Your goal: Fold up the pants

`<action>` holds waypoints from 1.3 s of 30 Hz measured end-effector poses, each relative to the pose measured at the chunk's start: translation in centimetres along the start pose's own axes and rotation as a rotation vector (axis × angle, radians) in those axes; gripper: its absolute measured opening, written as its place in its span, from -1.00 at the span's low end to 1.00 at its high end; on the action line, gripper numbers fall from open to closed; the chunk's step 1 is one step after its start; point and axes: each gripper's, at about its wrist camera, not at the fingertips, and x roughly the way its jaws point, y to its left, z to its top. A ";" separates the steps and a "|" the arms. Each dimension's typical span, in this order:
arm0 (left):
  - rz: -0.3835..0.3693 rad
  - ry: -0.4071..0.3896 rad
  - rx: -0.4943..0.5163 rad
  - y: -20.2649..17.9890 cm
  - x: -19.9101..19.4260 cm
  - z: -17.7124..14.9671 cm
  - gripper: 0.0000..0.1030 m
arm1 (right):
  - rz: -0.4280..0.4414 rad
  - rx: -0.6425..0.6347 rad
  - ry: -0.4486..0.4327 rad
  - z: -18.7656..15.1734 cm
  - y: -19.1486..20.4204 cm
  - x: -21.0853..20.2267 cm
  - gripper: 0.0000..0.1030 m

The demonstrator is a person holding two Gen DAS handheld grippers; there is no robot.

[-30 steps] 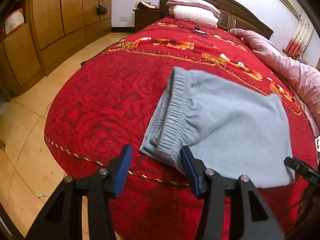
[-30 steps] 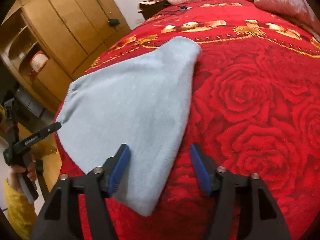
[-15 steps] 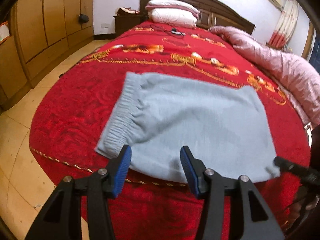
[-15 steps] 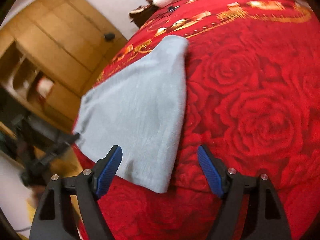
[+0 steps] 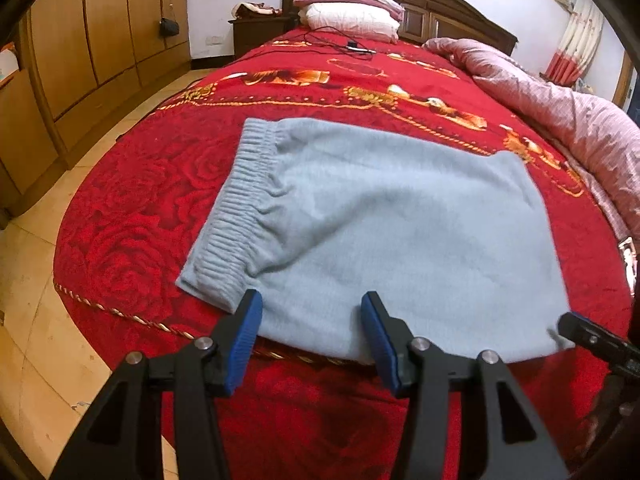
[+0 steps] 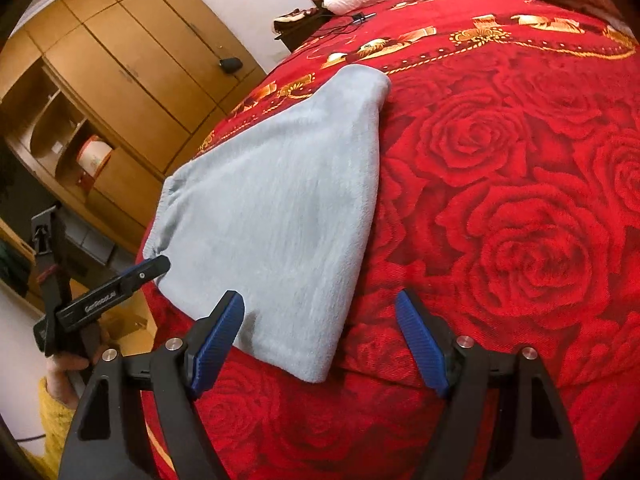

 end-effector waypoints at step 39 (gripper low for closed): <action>0.028 0.003 0.146 -5.0 0.9 -1.5 0.22 | 0.104 -0.143 -0.094 3.5 6.5 -2.9 -0.76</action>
